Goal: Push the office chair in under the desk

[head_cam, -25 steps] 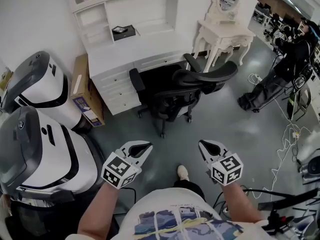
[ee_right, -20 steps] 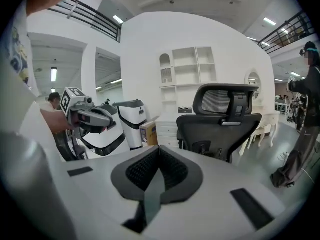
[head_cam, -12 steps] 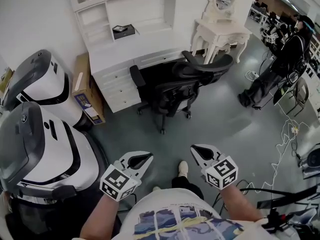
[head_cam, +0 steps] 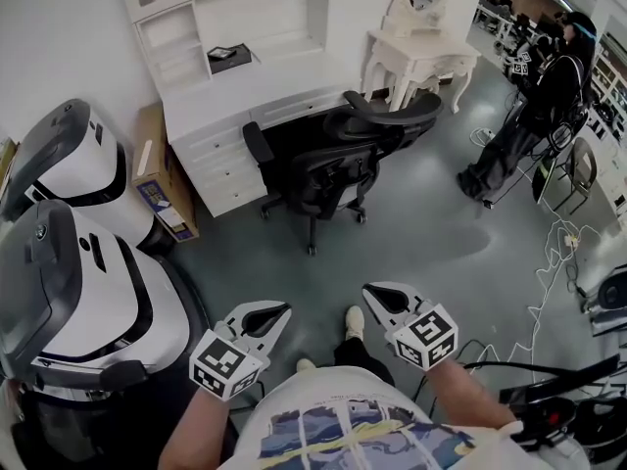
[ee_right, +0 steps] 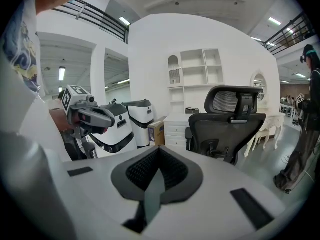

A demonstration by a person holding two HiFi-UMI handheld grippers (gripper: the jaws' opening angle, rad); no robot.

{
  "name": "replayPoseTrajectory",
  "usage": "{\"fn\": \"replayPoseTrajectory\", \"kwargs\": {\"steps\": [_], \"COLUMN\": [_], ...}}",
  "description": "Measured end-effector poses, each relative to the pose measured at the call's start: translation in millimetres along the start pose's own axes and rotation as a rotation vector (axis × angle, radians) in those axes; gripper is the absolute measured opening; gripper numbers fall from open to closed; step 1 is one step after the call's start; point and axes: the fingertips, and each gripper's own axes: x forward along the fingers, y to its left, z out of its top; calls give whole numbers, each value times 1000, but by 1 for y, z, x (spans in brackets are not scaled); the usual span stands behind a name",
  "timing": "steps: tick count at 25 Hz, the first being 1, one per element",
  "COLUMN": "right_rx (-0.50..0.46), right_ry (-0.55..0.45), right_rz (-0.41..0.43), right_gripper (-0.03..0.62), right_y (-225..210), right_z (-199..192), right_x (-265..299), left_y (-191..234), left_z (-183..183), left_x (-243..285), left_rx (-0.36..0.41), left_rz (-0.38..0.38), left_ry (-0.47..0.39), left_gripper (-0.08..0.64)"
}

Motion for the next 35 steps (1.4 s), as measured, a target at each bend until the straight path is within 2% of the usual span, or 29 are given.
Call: {"fn": "replayPoseTrajectory", "kwargs": {"steps": [25, 35], "right_rx": [-52, -47], "right_ry": [0, 9], "right_rz": [54, 50], "right_gripper": [26, 25], "right_y": [36, 37], "right_z": [8, 5], "right_x": [18, 17], "left_y": [1, -3], "left_z": [-10, -13], "left_x": [-22, -17], "left_rx": [1, 0], "left_rz": [11, -16], "left_ry": [-7, 8], "left_gripper": [14, 14]}}
